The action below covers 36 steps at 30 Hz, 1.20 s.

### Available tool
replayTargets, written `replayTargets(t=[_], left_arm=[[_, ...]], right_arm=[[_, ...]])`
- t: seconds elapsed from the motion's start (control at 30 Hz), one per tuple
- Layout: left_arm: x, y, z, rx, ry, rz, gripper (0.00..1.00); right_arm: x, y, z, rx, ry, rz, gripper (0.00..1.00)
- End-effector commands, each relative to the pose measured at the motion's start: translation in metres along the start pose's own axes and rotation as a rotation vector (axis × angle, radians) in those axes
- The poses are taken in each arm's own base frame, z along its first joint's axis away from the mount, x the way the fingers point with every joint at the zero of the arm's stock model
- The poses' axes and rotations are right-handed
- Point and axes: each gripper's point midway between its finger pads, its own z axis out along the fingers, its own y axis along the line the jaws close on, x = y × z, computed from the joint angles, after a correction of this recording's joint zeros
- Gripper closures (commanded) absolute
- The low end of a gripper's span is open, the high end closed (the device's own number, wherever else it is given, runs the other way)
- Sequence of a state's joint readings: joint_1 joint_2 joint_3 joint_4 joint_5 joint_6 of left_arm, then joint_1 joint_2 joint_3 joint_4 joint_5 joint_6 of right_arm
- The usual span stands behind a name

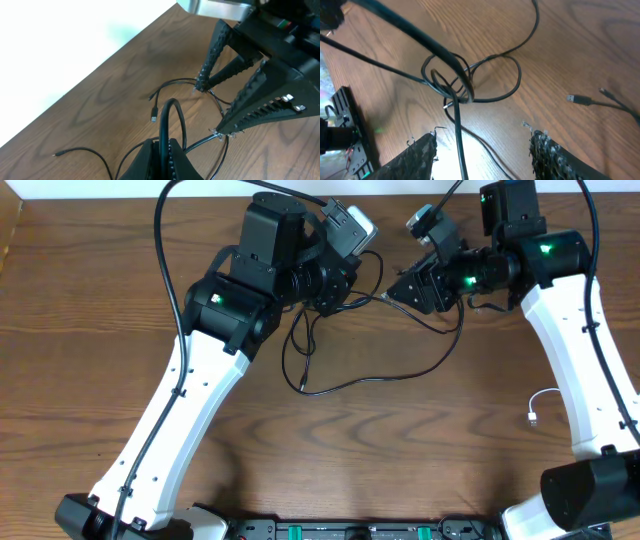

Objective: Untangle cables

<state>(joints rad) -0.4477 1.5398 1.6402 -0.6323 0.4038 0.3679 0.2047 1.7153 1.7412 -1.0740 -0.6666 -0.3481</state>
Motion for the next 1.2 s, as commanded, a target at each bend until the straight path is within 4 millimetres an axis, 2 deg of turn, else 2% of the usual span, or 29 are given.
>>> replayTargets(t=[0.0, 0.23, 0.4, 0.6, 0.97, 1.03, 1.07, 1.1, 1.13, 1.17], left_arm=[[-0.004, 0.002, -0.009, -0.021, -0.014, 0.022, 0.92], [-0.004, 0.002, -0.009, -0.021, -0.014, 0.022, 0.93], [-0.004, 0.002, -0.009, -0.021, -0.015, 0.022, 0.93], [-0.005, 0.002, -0.009, -0.022, -0.016, 0.022, 0.93], [-0.005, 0.002, -0.009, -0.022, -0.018, 0.023, 0.93], [-0.005, 0.002, -0.009, -0.022, -0.018, 0.023, 0.93], [-0.005, 0.002, -0.009, -0.022, -0.018, 0.023, 0.93], [-0.005, 0.002, -0.009, -0.022, -0.018, 0.023, 0.93], [-0.005, 0.002, -0.009, -0.022, -0.018, 0.023, 0.93], [-0.005, 0.002, -0.009, -0.022, -0.017, 0.023, 0.93]], right_arm=[[-0.001, 0.008, 0.0, -0.027, -0.006, -0.026, 0.42], [-0.002, 0.018, 0.006, -0.041, 0.003, -0.049, 0.42], [0.0, 0.014, 0.013, -0.026, 0.021, -0.044, 0.42], [0.014, 0.0, 0.029, -0.01, 0.068, -0.005, 0.43], [0.038, -0.008, 0.055, -0.028, 0.084, 0.045, 0.45], [0.037, -0.008, 0.056, -0.034, 0.077, 0.049, 0.53], [0.037, -0.008, 0.057, -0.038, 0.073, 0.047, 0.64], [0.035, -0.007, 0.057, -0.043, 0.065, 0.046, 0.82], [0.033, -0.007, 0.057, -0.042, 0.058, 0.052, 0.94], [0.031, -0.008, 0.057, -0.041, 0.05, 0.06, 0.99]])
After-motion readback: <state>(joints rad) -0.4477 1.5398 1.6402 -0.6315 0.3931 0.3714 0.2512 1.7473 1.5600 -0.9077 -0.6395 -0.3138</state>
